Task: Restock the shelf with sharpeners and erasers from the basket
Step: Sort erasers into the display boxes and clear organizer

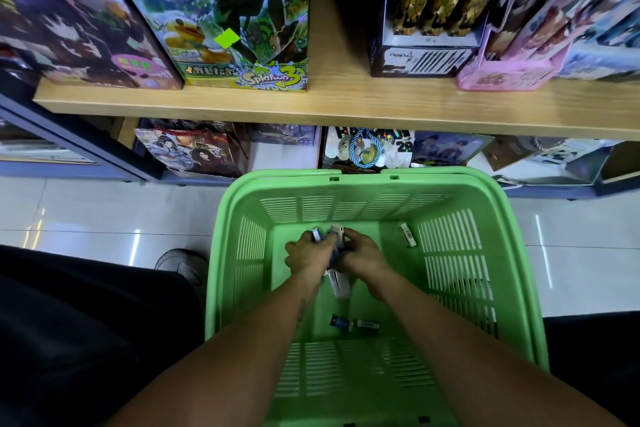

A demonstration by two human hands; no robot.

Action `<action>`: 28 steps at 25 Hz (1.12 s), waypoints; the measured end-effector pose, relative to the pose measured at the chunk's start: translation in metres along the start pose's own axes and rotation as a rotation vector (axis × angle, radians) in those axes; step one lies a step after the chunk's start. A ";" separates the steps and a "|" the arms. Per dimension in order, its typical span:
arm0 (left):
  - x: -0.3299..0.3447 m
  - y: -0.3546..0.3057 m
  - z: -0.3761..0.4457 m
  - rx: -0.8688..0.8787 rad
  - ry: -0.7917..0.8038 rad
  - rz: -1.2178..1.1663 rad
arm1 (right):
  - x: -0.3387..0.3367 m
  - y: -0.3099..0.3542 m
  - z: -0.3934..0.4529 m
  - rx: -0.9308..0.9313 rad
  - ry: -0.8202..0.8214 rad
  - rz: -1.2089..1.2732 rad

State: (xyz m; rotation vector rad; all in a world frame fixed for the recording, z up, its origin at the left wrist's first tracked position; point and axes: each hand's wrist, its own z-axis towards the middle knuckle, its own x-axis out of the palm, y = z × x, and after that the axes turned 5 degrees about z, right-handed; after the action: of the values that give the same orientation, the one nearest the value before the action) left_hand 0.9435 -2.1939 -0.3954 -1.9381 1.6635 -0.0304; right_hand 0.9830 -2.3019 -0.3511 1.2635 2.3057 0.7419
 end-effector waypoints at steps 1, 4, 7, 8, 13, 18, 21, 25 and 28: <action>-0.005 -0.005 -0.012 0.025 0.014 -0.035 | -0.001 0.003 -0.005 0.001 0.035 0.048; -0.020 -0.012 -0.036 0.039 0.090 -0.189 | -0.003 0.011 -0.016 -0.022 0.150 0.171; -0.027 -0.016 -0.048 0.002 0.241 -0.350 | -0.008 0.022 -0.026 -0.023 0.217 0.253; -0.028 -0.019 -0.052 -0.001 0.292 -0.364 | -0.013 0.025 -0.029 0.000 0.240 0.281; -0.034 -0.028 -0.066 0.009 0.561 -0.350 | -0.037 0.047 -0.041 0.138 0.261 0.415; -0.042 -0.037 -0.084 -0.042 0.672 -0.448 | -0.058 0.079 -0.081 0.090 0.329 0.148; -0.044 -0.042 -0.095 -0.037 0.666 -0.419 | -0.067 0.100 -0.099 0.067 0.336 -0.013; -0.046 -0.053 -0.114 0.001 0.694 -0.328 | -0.086 0.120 -0.122 0.030 0.272 -0.267; -0.052 -0.071 -0.134 0.094 0.742 -0.235 | -0.106 0.135 -0.141 -0.049 0.236 -0.288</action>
State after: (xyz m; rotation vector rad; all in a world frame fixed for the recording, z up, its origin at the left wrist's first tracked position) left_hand 0.9448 -2.1973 -0.2354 -2.1770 1.7916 -1.0051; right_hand 1.0416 -2.3686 -0.1476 0.8337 2.5655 0.8771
